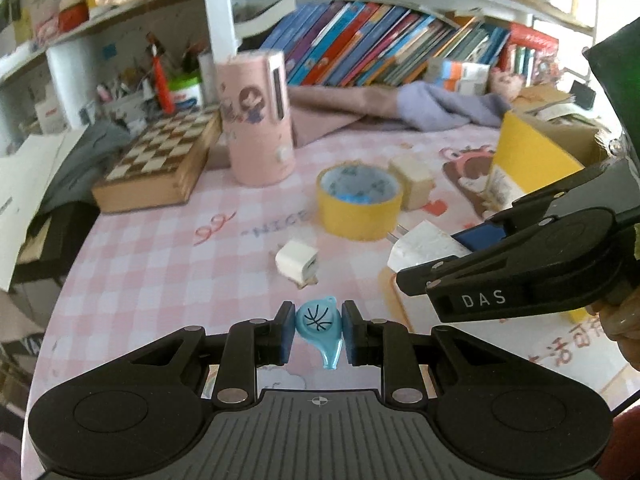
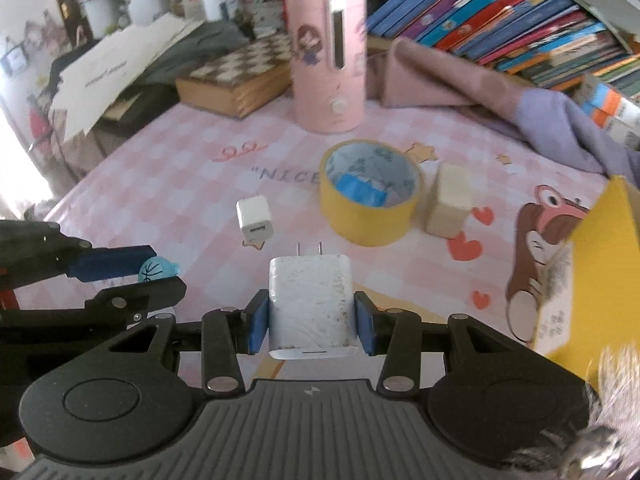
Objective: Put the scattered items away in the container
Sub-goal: 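Close the right tool on the large white charger while the left tool holds the clip, then carry the blue clip and white charger with both tools toward the yellow box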
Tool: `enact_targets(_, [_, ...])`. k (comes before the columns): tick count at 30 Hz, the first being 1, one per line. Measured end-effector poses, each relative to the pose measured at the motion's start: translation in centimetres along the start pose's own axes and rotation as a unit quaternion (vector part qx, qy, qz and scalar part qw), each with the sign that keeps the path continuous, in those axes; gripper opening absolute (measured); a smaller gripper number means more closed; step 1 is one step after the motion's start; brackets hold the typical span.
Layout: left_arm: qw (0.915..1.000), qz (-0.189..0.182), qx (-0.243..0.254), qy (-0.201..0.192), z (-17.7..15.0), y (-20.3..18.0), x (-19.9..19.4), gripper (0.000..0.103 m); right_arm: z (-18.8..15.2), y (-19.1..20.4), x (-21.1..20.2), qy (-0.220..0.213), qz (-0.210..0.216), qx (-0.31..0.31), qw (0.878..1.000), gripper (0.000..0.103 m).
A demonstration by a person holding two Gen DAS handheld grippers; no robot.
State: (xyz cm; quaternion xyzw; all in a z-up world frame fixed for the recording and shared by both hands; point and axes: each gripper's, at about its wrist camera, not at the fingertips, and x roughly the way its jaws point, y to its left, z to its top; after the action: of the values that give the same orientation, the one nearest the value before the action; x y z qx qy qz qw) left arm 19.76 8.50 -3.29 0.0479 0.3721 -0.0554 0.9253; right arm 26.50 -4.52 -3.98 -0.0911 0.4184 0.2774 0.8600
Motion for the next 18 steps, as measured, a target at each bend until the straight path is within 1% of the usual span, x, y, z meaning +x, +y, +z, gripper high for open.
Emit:
enact_targets(10, [0.9975,-0.034,0.015,-0.06,0.8,-0.4,-4.9,0.023,-1.2,0.6,-5.5,-0.048,-0.023,0.022,0.998,0.041])
enact_targets(14, [0.9964,-0.049,0.014,-0.068,0.3,-0.8,-6.7,0.023,-2.5,1.4,-7.3,-0.054,-0.03,0.029,0.998,0.041])
enact_targets(18, [0.9956,-0.059,0.017,-0.071,-0.8,-1.5,-8.3,0.023,-4.3,2.2,-8.6,-0.052,-0.032,0.042,0.997,0.041])
